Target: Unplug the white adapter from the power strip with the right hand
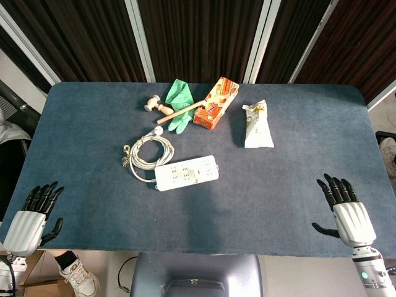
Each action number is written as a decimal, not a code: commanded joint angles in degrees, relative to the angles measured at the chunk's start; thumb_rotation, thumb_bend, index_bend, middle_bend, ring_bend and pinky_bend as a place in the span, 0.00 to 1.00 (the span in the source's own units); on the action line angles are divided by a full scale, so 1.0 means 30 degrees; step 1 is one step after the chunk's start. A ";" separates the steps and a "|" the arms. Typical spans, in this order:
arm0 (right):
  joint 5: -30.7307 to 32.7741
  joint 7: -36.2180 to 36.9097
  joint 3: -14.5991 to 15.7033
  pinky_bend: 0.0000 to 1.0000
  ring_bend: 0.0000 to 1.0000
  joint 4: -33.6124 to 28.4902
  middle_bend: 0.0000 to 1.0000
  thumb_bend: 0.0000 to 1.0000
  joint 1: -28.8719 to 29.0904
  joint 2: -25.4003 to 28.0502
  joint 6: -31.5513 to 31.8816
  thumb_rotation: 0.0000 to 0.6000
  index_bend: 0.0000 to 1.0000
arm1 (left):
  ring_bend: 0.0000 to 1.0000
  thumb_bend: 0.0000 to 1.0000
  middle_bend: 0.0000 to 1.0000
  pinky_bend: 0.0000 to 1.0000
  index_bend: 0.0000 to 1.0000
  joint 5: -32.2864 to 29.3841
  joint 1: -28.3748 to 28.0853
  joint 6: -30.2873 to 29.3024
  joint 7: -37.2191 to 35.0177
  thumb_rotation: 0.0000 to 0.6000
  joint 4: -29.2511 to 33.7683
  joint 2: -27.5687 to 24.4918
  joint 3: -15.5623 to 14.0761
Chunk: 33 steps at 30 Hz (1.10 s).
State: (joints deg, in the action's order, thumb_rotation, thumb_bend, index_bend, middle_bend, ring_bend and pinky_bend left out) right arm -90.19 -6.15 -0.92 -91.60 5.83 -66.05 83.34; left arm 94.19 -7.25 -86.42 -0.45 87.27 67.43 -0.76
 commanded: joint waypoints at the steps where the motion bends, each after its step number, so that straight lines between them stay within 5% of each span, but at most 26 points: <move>1: -0.0016 0.0041 0.0003 0.00 0.00 -0.0018 0.00 0.11 -0.0030 0.0026 0.0049 1.00 0.00 | 0.00 0.47 0.00 0.06 0.00 0.0140 -0.0059 0.0184 0.0018 1.00 -0.0074 0.0019 -0.0123; 7: -0.0257 0.0268 -0.0131 0.00 0.00 0.0334 0.00 0.11 0.0239 -0.0200 -0.0034 1.00 0.00 | 0.00 0.50 0.00 0.07 0.00 0.1447 -0.0716 -0.0005 -0.1566 1.00 -0.0576 0.0830 -0.0178; 13: -0.0279 0.0696 -0.0474 0.00 0.00 0.0927 0.00 0.11 0.1147 -0.0710 -0.1023 1.00 0.00 | 0.00 0.71 0.00 0.10 0.00 0.2294 -0.3006 0.1868 -0.2234 1.00 -0.0634 0.1994 0.0532; 19: -0.0475 0.0140 -0.1203 0.00 0.00 0.0808 0.00 0.11 0.2506 -0.0995 -0.1982 1.00 0.00 | 0.00 0.88 0.03 0.12 0.00 0.0577 -0.5270 0.4683 -0.1190 1.00 -0.1285 0.4163 0.2090; 26: 0.0318 -0.0760 -0.2248 0.00 0.00 0.0505 0.00 0.11 0.4482 -0.1472 -0.4119 1.00 0.00 | 0.00 0.92 0.01 0.09 0.00 -0.1863 -0.6968 0.7309 0.1689 1.00 -0.2736 0.6632 0.3099; 33: 0.1890 -0.1065 -0.2957 0.00 0.00 0.0633 0.00 0.11 0.6266 -0.1897 -0.6630 1.00 0.00 | 0.00 0.95 0.00 0.08 0.00 -0.2884 -0.7898 0.8156 0.2746 1.00 -0.5465 0.9274 0.3086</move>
State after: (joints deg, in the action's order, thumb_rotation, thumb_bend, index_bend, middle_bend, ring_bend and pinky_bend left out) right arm -85.79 -8.98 -9.06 -89.92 23.62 -71.20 64.88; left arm 86.44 -29.92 -62.89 7.01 72.71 93.44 8.50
